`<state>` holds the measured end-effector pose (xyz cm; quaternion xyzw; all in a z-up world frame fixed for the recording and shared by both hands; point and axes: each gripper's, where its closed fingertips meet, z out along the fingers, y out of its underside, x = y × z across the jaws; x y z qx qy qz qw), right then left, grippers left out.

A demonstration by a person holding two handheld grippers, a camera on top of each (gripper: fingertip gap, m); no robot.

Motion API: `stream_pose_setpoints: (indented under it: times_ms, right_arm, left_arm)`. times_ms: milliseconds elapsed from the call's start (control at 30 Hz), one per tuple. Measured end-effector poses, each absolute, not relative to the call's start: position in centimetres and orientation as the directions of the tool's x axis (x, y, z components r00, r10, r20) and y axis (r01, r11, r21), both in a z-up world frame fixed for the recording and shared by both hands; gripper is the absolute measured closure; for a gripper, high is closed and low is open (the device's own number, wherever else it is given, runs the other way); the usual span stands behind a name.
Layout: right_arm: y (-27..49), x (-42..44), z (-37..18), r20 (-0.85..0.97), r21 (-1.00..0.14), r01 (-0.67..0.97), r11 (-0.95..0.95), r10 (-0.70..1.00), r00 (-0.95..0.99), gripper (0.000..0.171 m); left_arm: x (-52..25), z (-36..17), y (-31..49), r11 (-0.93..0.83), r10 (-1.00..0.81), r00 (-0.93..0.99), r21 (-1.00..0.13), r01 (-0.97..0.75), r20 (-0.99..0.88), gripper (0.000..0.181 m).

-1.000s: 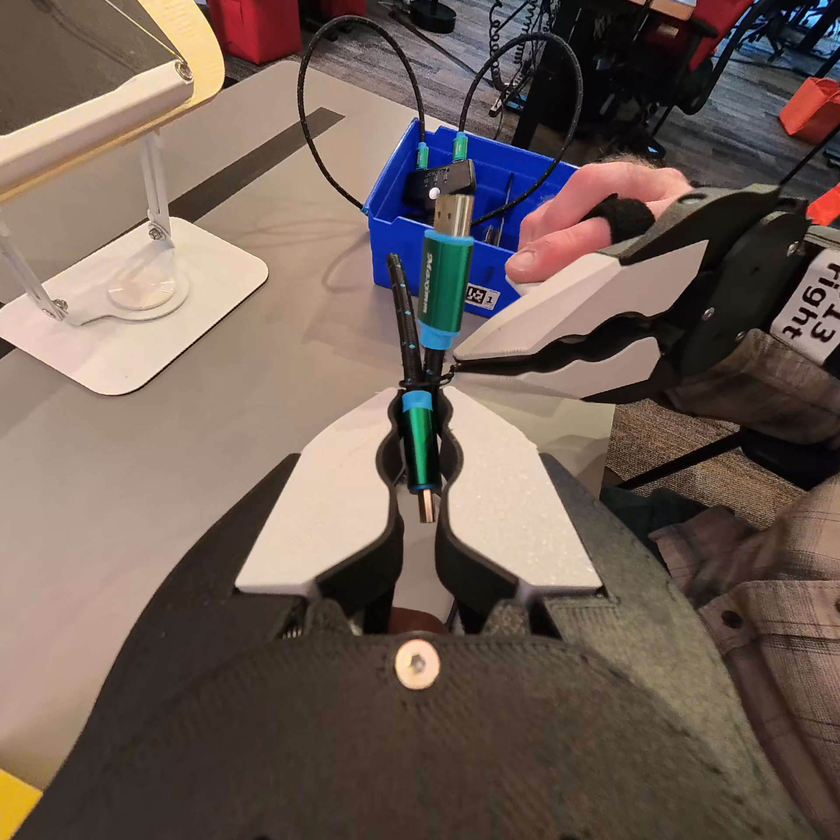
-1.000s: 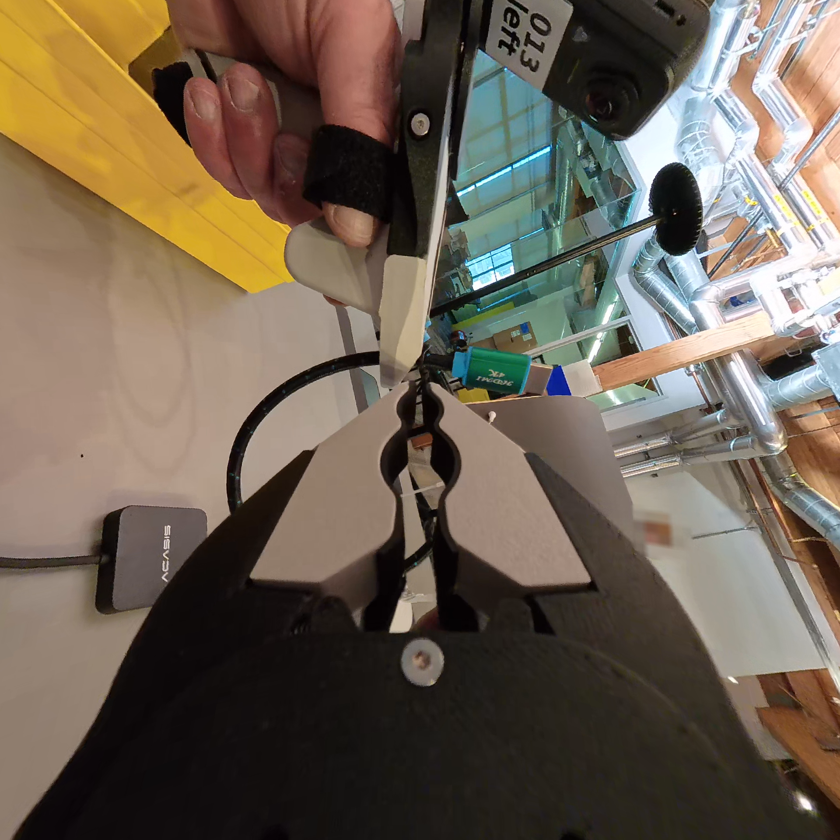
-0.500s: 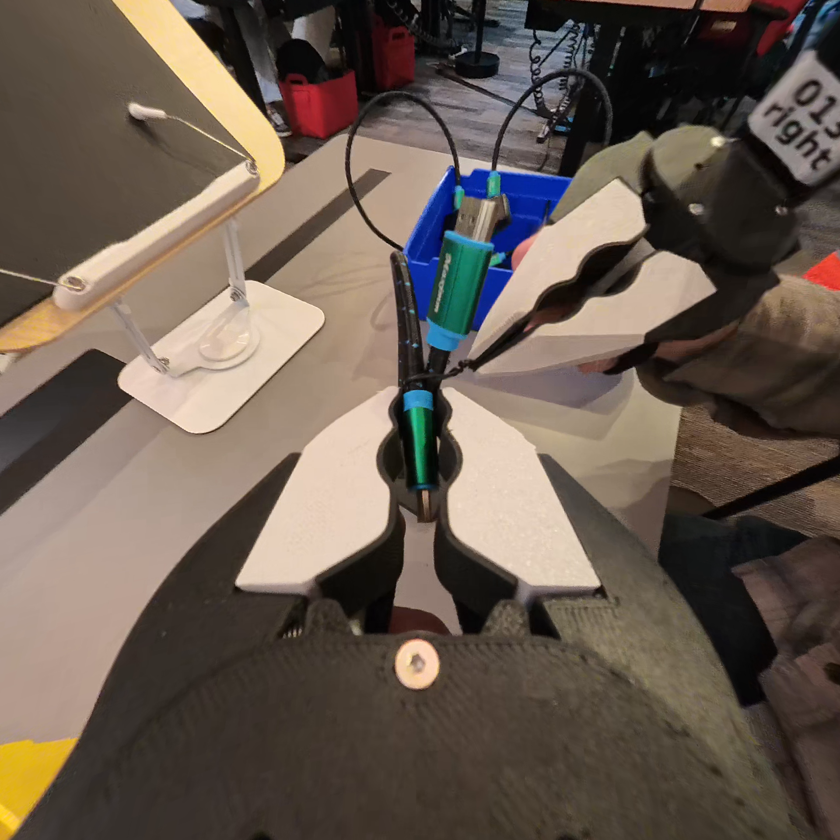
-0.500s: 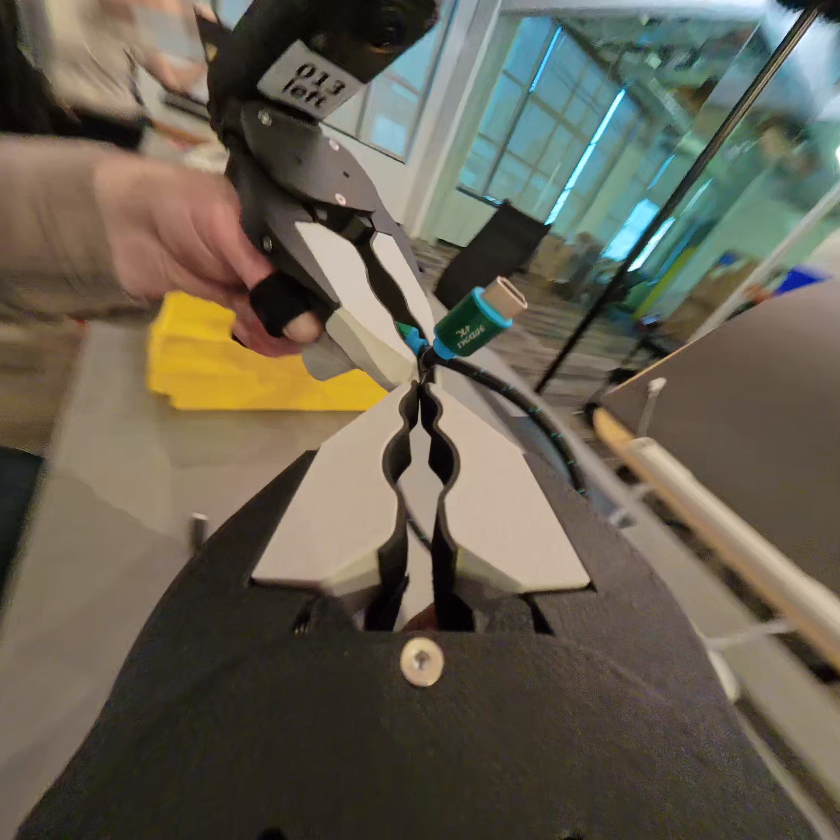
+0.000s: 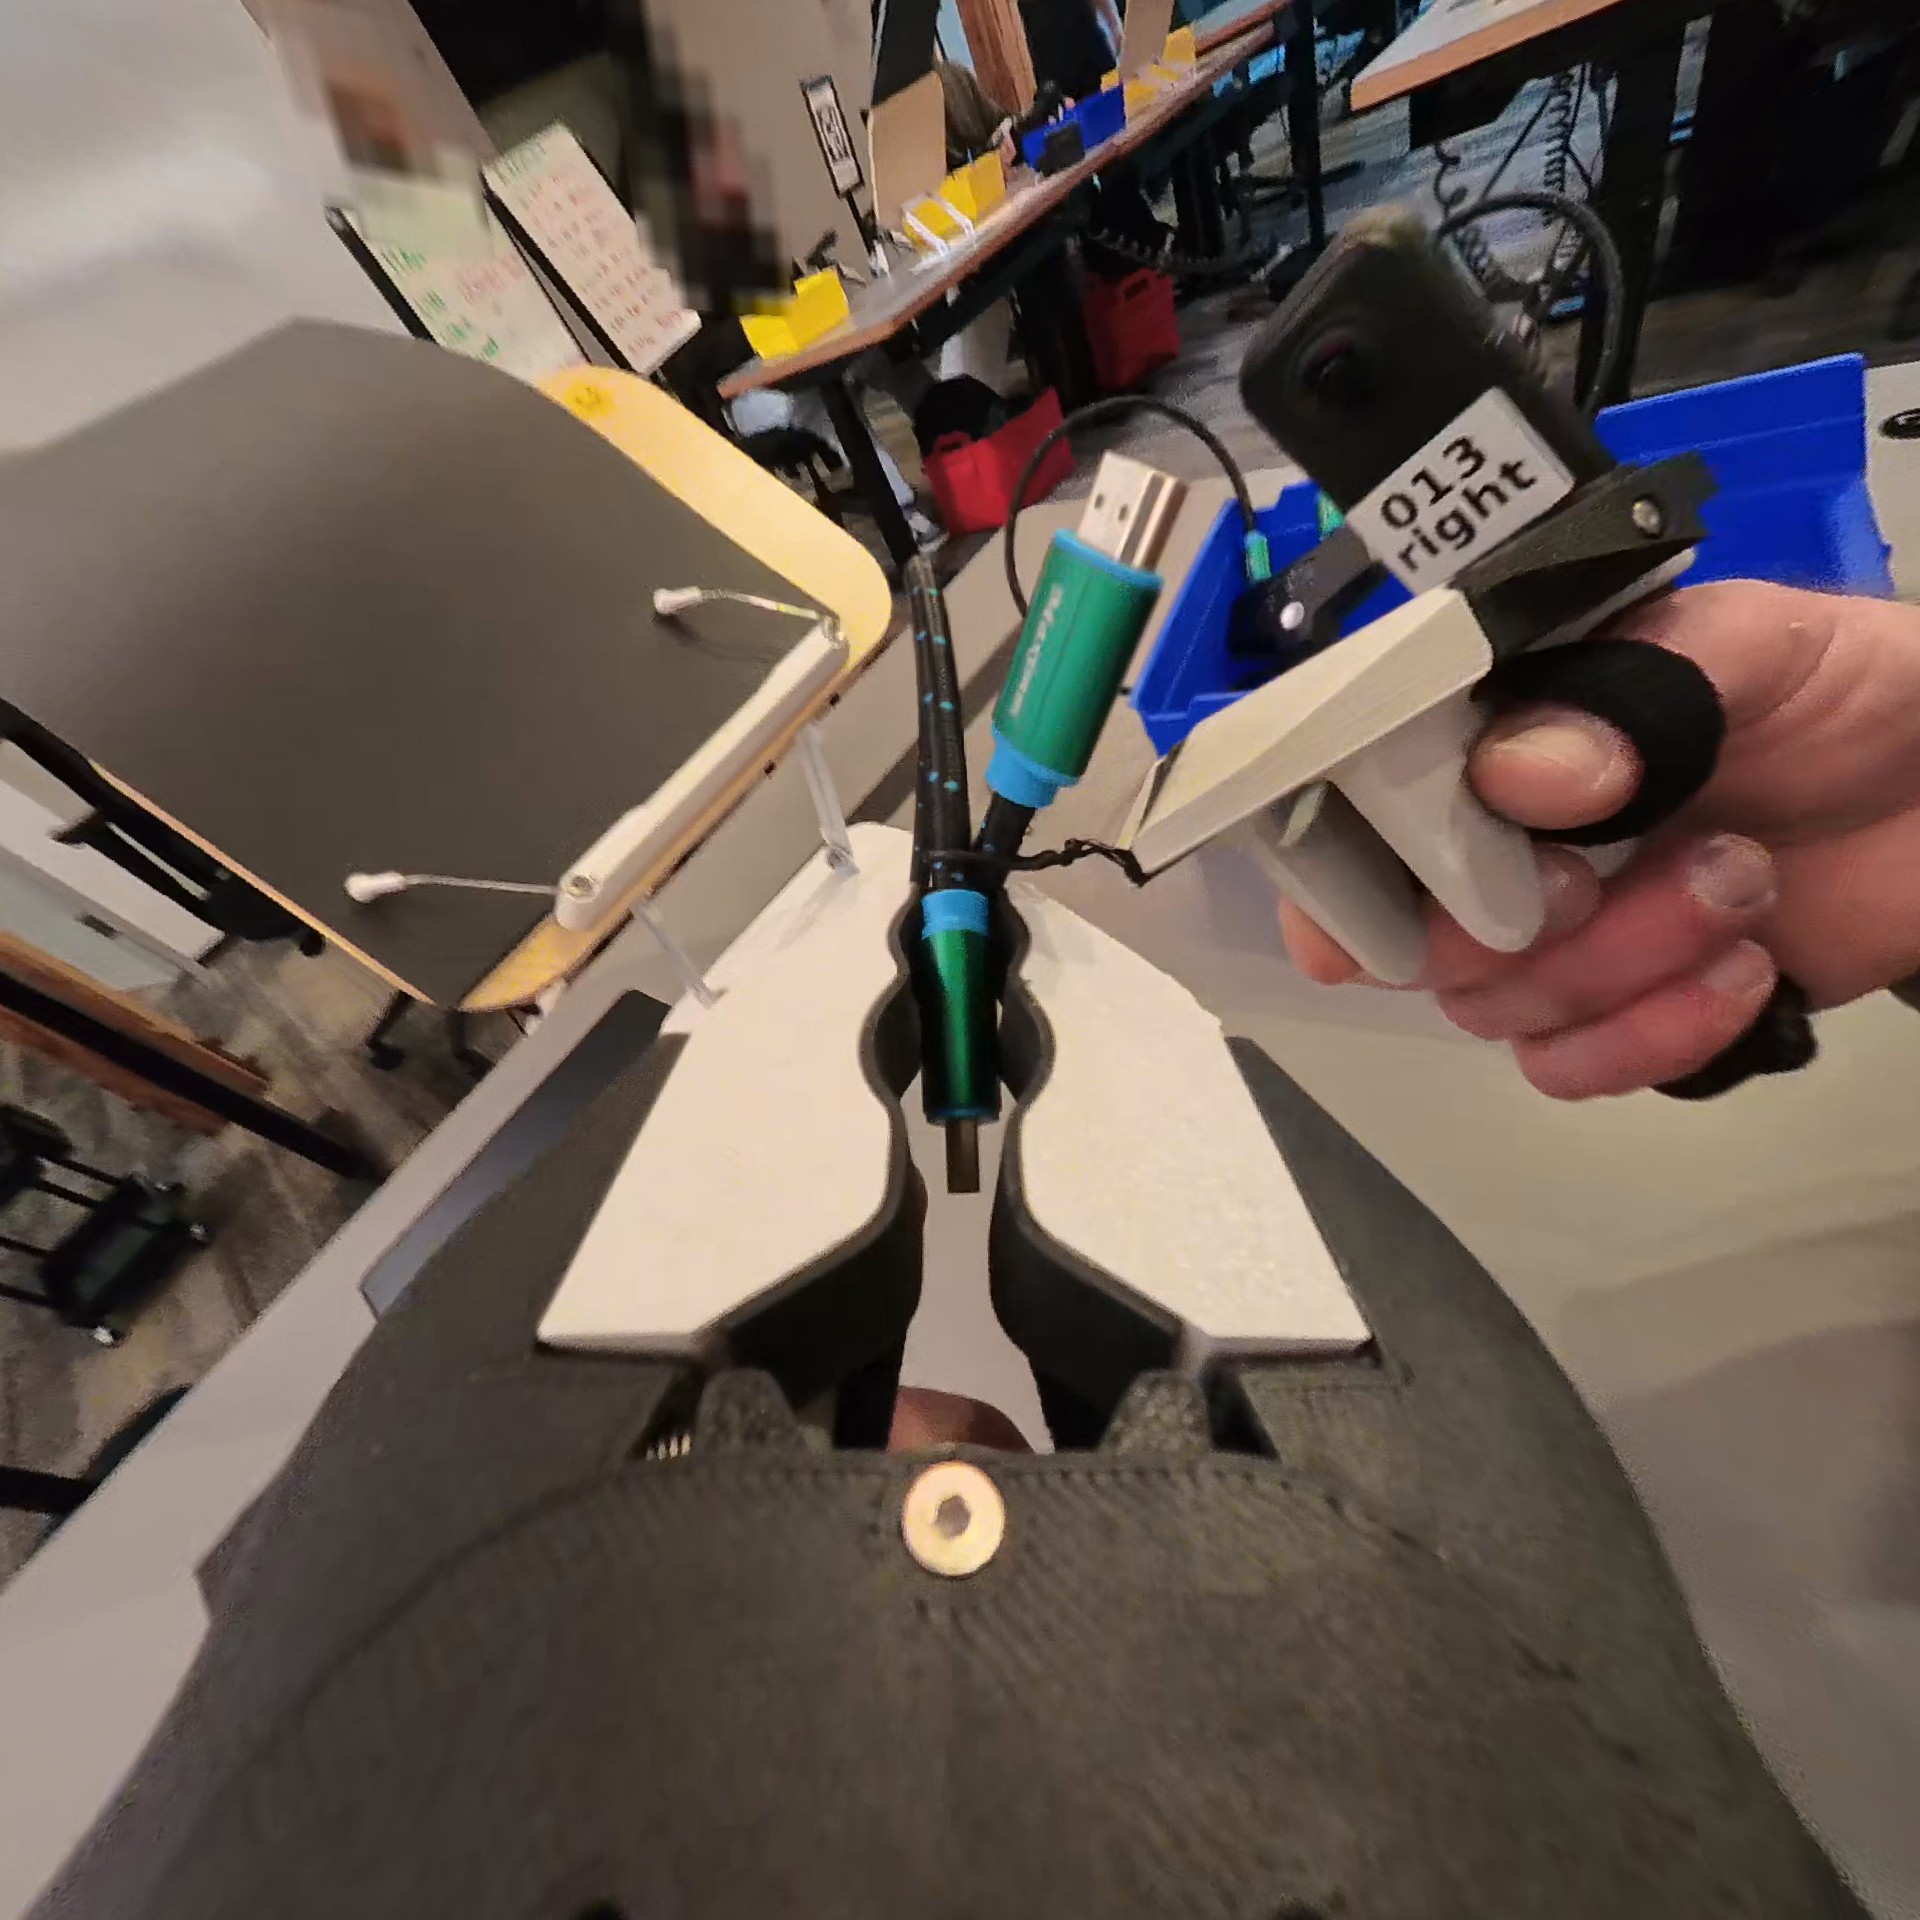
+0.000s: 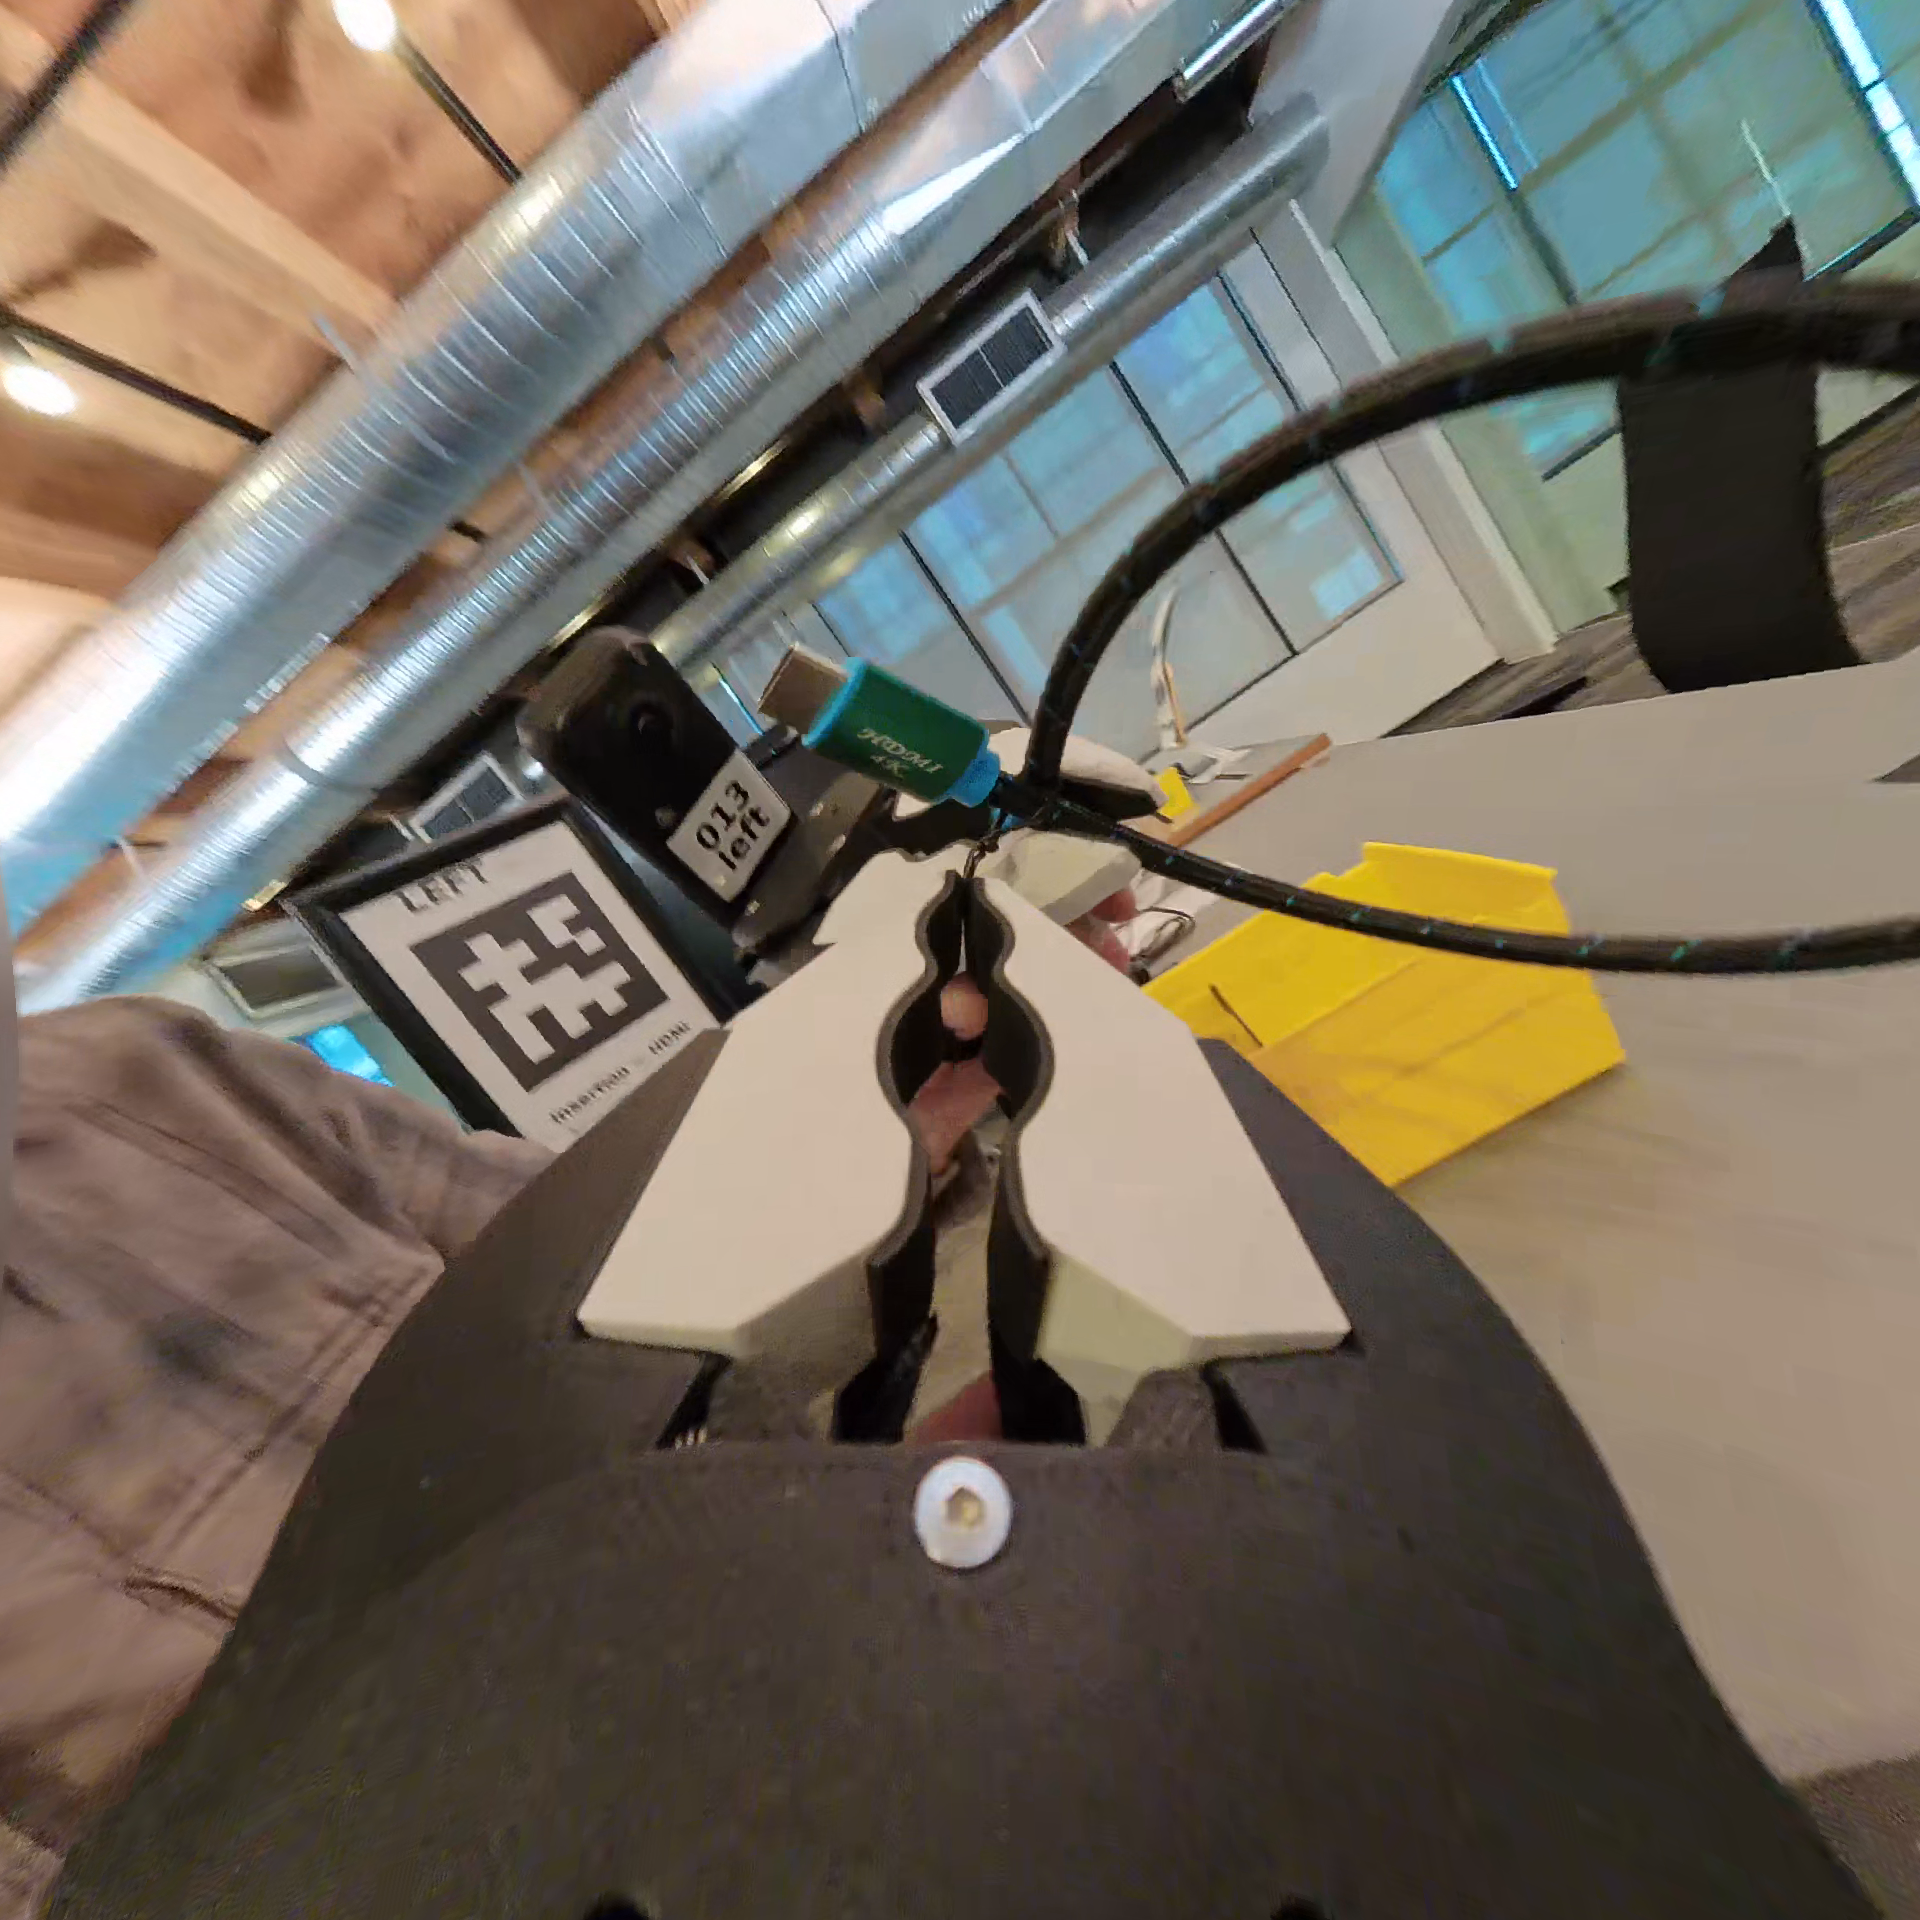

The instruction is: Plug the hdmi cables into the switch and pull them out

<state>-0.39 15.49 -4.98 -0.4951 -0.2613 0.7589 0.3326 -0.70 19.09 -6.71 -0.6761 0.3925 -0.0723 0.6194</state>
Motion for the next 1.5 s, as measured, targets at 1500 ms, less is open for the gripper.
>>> stream_pose_setpoints:
  times_ms: [1500]
  right_arm:
    - [16.3, -0.1, -7.5, 0.811, -0.585, 0.422, 0.693, 0.513, 0.282, 0.164]
  left_arm:
    - [0.0, -8.9, 18.7, -0.107, -0.682, 0.678, -0.878, -0.466, -0.276, 0.171]
